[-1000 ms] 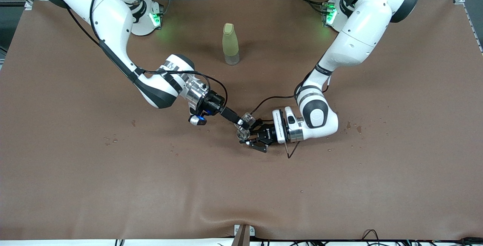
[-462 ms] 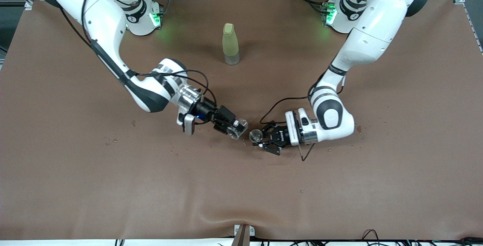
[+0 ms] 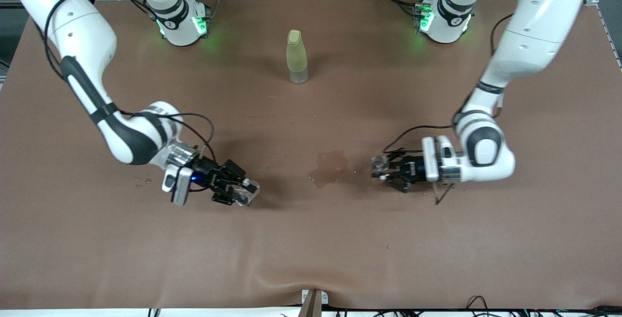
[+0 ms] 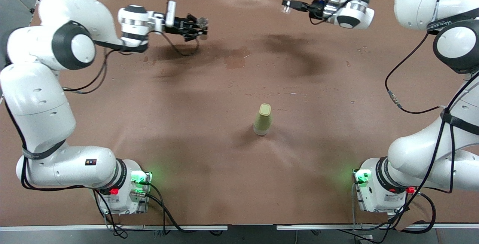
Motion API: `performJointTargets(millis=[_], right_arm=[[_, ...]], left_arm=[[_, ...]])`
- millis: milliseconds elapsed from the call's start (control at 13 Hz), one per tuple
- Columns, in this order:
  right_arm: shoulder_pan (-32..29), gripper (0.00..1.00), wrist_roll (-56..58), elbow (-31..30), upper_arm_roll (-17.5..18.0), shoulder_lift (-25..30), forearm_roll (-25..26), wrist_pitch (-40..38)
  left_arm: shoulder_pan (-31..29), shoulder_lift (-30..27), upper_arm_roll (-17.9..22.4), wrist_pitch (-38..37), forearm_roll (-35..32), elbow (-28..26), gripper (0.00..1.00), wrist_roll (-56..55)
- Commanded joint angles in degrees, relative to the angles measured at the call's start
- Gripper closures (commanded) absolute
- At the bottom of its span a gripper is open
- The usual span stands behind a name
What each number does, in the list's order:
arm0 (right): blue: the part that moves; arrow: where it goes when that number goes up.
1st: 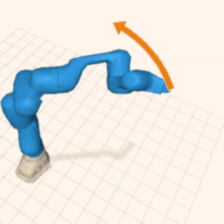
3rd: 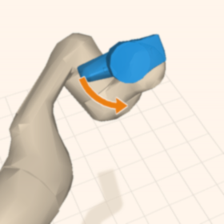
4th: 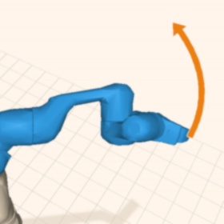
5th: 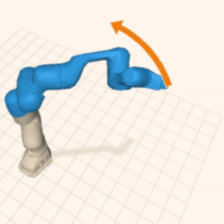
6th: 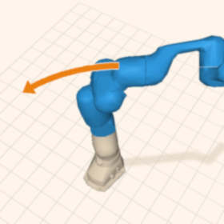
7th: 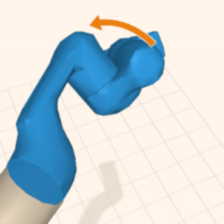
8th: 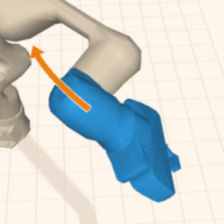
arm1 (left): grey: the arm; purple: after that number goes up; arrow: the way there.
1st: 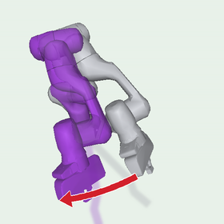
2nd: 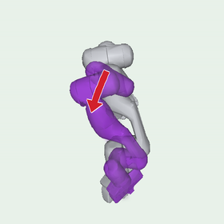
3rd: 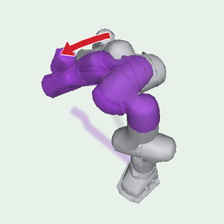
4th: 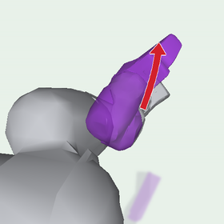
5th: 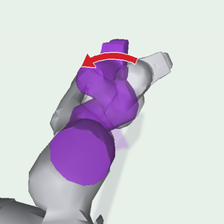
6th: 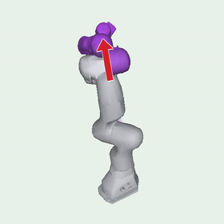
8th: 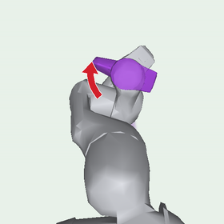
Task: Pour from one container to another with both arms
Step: 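Return the glass with the right gripper while the left gripper returns the jigger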
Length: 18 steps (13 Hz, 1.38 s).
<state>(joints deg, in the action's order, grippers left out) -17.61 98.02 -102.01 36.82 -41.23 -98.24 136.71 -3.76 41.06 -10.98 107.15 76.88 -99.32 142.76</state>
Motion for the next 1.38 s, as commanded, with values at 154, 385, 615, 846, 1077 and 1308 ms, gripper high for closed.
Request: performJointTargets(millis=[154,385,615,846,1077,1308], right_arm=[[-0.58,1.00,-3.52,-0.48,-15.78,0.19,15.85,-24.94],[-1.19,1.00,-5.65,2.68,-26.59,0.45,27.80,-40.43],[-7.59,1.00,5.55,2.78,-28.47,0.54,38.36,-45.48],[-12.70,1.00,17.25,2.69,-28.47,0.19,43.73,-48.37],[-17.44,0.93,25.98,2.34,-28.91,-0.95,45.58,-48.65],[-21.40,0.87,33.95,2.60,-28.91,-4.98,47.44,-48.65]], left_arm=[[-15.81,-1.95,-0.80,-10.63,-14.63,-1.75,1.00,0.41],[-23.29,-1.33,-0.80,-13.89,-20.35,-1.84,1.00,0.59],[-27.87,2.08,-0.71,-15.21,-21.77,-1.93,1.00,5.23],[-29.11,5.26,-0.54,-15.30,-21.86,-1.93,1.00,8.58],[-29.03,6.93,-0.53,-15.39,-21.77,-1.84,1.00,10.26],[-28.76,7.02,-0.53,-15.39,-21.77,-1.75,0.82,10.26]])
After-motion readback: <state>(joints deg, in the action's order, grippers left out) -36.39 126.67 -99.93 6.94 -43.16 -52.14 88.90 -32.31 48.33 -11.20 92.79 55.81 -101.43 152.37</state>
